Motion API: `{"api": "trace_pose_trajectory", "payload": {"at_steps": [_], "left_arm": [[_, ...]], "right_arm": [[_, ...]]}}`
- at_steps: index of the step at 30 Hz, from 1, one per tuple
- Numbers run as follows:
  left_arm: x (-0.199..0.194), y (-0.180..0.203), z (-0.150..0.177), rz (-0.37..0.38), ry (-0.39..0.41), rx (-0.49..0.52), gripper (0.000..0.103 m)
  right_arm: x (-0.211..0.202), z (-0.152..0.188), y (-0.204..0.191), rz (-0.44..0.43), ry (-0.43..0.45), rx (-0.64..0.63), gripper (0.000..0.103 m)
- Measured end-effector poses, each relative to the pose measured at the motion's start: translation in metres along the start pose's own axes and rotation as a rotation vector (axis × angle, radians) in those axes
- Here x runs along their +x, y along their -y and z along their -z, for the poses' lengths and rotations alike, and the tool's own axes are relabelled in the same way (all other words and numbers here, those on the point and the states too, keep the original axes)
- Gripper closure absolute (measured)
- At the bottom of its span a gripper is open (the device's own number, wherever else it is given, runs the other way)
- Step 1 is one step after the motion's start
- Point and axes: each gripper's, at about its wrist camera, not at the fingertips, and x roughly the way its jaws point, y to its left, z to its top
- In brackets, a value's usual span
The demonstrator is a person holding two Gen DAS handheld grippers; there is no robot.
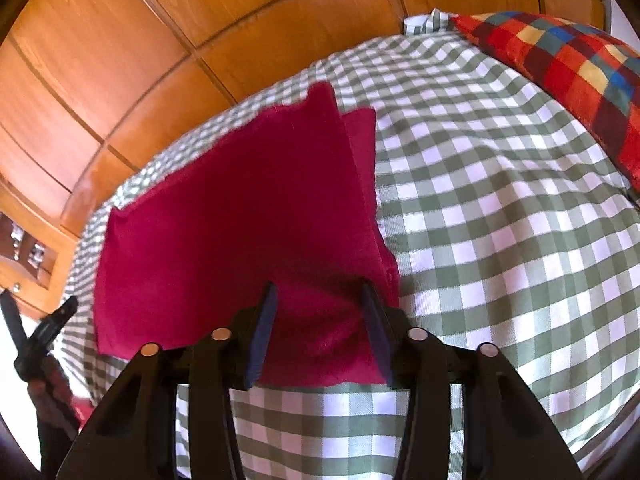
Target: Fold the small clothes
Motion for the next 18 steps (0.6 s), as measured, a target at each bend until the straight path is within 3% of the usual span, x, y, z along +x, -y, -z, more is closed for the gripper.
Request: {"api": "trace_pose_trajectory", "payload": {"at_steps": [10,14,18], "left_arm": [[0.058,0.013,-0.052,0.087,-0.078,-0.062,0.060],[0.077,0.024,-0.059,0.074,-0.104,-0.055,0.071],[0.101,0.024,-0.051,0.000,-0.160,-0.078,0.070]], "right_arm": [[0.003,-0.050,-0.021,-0.010,0.065,-0.044,0.058],[0.026,-0.077,-0.033,-0.019,0.055,-0.063,0.058],[0.063,-0.102,-0.027,0.027,0.013,-0.042,0.058]]}}
